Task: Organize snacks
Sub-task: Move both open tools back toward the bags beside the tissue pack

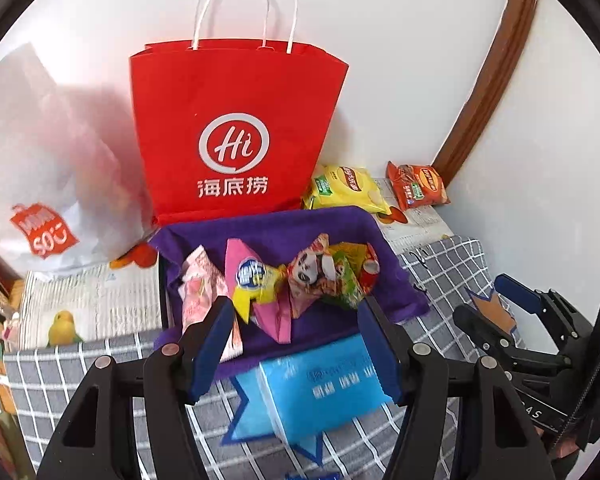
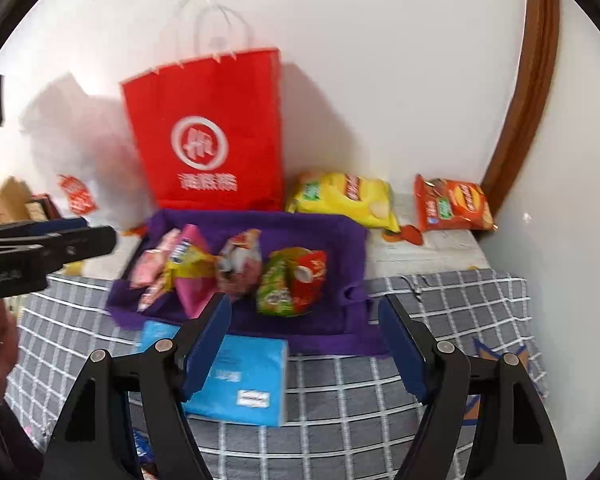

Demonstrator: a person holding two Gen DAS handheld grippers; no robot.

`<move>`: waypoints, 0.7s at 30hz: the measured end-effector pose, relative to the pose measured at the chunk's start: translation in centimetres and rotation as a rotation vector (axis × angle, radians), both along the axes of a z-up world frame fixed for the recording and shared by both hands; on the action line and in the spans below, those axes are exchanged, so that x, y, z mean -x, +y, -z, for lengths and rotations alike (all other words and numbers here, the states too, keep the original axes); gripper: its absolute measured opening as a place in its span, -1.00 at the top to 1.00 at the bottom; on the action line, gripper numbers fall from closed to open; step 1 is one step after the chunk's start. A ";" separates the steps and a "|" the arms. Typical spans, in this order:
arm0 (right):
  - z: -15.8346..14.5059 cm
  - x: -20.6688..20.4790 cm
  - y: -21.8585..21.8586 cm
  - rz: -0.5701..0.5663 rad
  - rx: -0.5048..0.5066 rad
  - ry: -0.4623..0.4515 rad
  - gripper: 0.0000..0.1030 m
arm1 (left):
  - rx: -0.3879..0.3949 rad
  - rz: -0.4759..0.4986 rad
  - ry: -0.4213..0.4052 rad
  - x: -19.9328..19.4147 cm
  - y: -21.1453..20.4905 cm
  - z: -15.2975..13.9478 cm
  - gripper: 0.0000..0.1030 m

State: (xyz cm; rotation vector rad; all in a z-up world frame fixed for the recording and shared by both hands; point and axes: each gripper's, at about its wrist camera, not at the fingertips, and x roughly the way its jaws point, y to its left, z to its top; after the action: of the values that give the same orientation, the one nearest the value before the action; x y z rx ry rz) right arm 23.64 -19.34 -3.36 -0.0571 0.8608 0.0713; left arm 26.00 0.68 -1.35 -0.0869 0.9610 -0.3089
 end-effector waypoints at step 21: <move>3.1 9.8 4.0 -0.120 -0.089 0.073 -0.46 | -0.021 -0.119 0.019 10.6 5.3 2.7 -0.21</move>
State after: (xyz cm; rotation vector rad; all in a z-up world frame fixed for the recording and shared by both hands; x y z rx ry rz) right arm 13.85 -15.30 -6.44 -0.0227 0.9257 0.2256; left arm 15.43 5.99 -4.03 -0.1277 0.9735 -0.1888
